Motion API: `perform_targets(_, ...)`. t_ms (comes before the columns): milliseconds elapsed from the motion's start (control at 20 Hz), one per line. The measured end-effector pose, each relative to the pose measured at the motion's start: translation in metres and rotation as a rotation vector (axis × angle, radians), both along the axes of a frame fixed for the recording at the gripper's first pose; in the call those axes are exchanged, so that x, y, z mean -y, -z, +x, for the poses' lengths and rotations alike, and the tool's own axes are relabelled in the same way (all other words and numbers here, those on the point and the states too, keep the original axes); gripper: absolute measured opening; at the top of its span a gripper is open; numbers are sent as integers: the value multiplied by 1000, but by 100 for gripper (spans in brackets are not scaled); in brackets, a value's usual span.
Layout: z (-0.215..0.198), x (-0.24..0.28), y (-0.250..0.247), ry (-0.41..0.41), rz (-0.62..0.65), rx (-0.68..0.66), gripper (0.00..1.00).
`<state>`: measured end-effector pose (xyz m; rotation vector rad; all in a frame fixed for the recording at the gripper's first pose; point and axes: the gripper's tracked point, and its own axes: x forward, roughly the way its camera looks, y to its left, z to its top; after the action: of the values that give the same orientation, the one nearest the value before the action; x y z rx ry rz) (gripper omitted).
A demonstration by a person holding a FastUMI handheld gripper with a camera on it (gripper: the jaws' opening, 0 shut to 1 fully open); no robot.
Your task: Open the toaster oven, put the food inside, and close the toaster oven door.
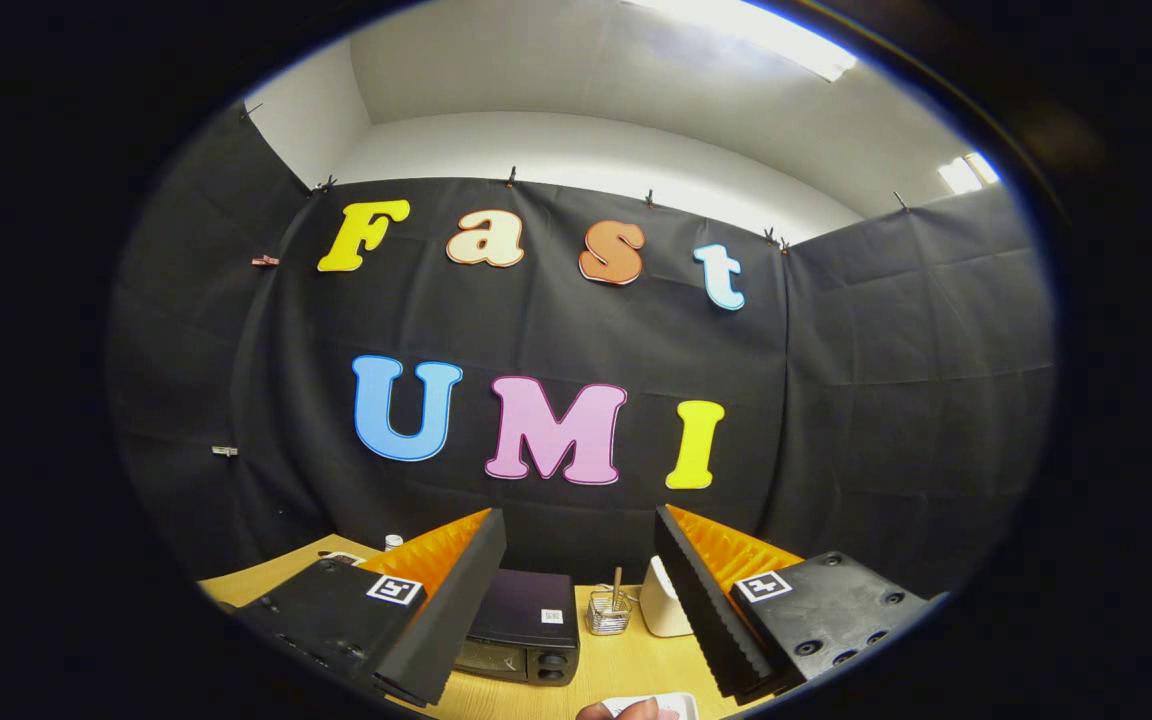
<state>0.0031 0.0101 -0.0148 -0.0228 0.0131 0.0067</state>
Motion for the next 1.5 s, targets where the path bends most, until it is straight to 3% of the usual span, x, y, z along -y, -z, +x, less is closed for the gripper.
perform_targets(500, 18, -55, 53, -28, 115, -77, 98)
perform_targets(850, 34, -124, 147, -41, 159, -236, 98)
perform_targets(1150, 46, -153, 238, -33, 140, -428, 98)
perform_targets(1500, 59, -177, 296, -31, 144, -562, 99)
